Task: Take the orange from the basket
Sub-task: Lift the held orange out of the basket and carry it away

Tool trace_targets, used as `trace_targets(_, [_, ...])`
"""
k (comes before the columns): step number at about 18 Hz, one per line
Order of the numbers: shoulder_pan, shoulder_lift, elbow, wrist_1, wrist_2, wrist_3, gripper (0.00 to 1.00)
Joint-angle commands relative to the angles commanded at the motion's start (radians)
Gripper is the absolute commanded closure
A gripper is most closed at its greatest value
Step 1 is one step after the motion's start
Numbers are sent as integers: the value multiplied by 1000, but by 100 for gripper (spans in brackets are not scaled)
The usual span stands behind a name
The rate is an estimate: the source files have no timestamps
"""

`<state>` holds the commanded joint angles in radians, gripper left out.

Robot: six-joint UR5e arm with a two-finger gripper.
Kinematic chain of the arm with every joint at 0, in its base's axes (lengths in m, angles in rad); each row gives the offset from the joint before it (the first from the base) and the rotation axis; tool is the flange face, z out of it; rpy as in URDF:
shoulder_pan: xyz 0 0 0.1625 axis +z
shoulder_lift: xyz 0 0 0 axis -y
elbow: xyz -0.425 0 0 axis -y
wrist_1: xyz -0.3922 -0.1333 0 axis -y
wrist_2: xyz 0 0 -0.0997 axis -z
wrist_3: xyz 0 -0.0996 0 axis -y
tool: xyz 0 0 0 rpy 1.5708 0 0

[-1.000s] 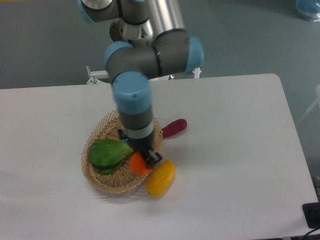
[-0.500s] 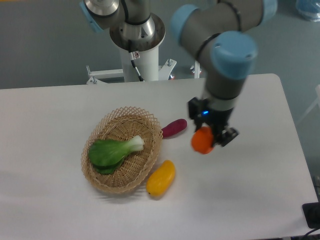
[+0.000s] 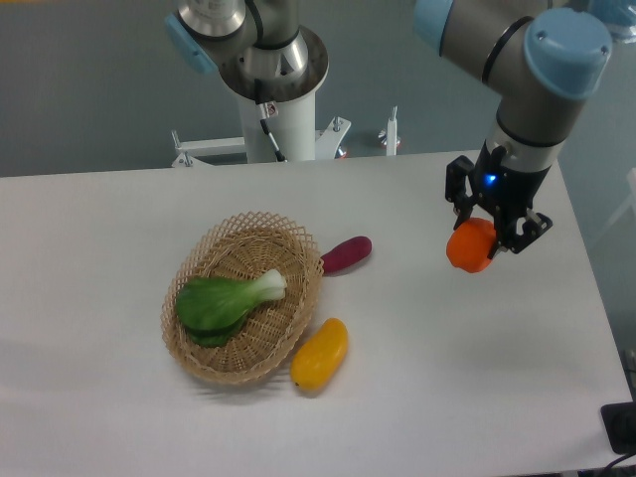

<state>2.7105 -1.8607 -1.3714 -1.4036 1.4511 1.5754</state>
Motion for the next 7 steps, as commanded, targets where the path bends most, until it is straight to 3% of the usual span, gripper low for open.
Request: trace_targets(7, [8, 0, -5, 2, -5, -3, 44])
